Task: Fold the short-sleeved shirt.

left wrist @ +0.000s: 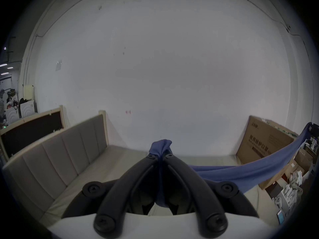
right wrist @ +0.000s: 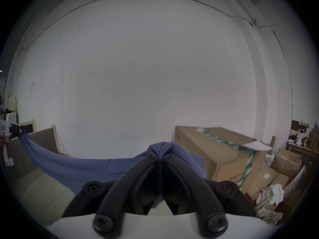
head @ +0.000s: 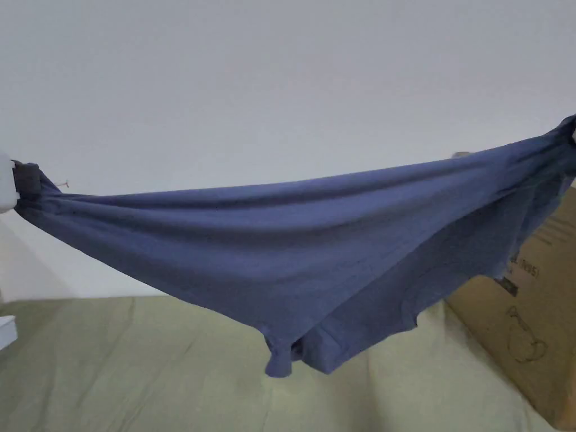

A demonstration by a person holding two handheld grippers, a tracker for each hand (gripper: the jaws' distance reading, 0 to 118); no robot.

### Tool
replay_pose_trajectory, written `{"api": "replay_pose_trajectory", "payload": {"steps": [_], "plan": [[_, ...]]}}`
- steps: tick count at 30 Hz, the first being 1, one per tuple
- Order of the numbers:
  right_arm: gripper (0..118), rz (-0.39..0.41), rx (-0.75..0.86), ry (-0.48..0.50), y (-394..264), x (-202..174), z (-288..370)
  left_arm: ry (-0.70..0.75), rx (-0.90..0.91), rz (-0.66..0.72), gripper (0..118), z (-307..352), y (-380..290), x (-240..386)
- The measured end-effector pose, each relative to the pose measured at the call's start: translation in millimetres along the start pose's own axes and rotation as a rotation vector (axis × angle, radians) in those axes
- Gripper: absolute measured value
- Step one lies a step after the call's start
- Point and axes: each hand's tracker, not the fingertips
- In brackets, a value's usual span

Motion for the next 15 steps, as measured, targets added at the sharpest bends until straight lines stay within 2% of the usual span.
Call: {"api": "replay_pose_trajectory", "payload": {"steps": [5, 9, 12, 15], "plan": [[2, -0.015, -0.142, 0.054, -110, 7, 4, -0.037, -0.113, 0.034, 3, -11, -101, -3], [2, 0.026, -0.257, 0.096, -208, 11, 44, -0.053, -0.212, -0.057, 3, 4, -195, -13], [2, -0.001, -0.320, 0.114, -266, 23, 82, -0.035, -0.256, -0.143, 3, 35, -255, -15], [2, -0.060, -0.389, 0.111, -299, 27, 130, -0.064, -0.335, -0.154, 3, 69, -299, -22]]}}
